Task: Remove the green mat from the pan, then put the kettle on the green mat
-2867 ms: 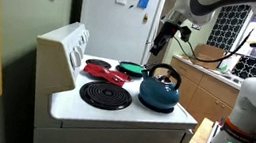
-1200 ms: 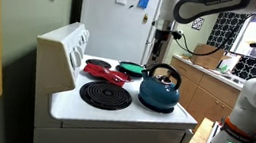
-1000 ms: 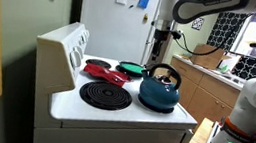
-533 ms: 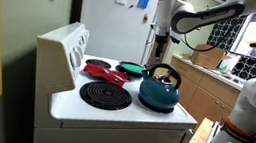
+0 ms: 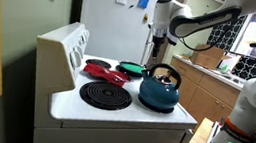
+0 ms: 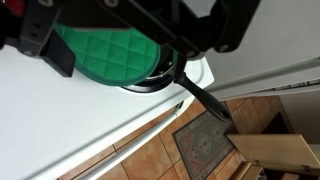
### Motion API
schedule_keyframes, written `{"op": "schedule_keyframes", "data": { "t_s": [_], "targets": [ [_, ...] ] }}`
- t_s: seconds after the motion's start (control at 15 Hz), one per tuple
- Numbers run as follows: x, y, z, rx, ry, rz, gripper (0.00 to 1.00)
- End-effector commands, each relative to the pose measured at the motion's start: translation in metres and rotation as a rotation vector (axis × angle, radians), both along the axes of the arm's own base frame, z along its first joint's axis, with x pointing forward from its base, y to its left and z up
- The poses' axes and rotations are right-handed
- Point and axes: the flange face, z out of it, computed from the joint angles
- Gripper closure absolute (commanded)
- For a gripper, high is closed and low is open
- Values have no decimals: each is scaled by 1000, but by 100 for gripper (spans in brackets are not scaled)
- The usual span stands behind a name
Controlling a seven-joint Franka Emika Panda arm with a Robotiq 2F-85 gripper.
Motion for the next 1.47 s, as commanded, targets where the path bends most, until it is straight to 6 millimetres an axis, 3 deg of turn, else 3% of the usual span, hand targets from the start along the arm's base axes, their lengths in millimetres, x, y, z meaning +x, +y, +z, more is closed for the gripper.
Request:
{"op": "schedule_keyframes", "data": {
  "t_s": [0.0,0.33,0.67,0.73,1.4],
  "targets": [
    [4,8,1,5,-22,4,0],
    [35,41,-10,38,-48,71,0],
    [61,70,-42,71,-8,168,0],
    [50,60,-29,80,-22,128,0],
    [62,87,-67,104,-5,165,0]
  ]
}}
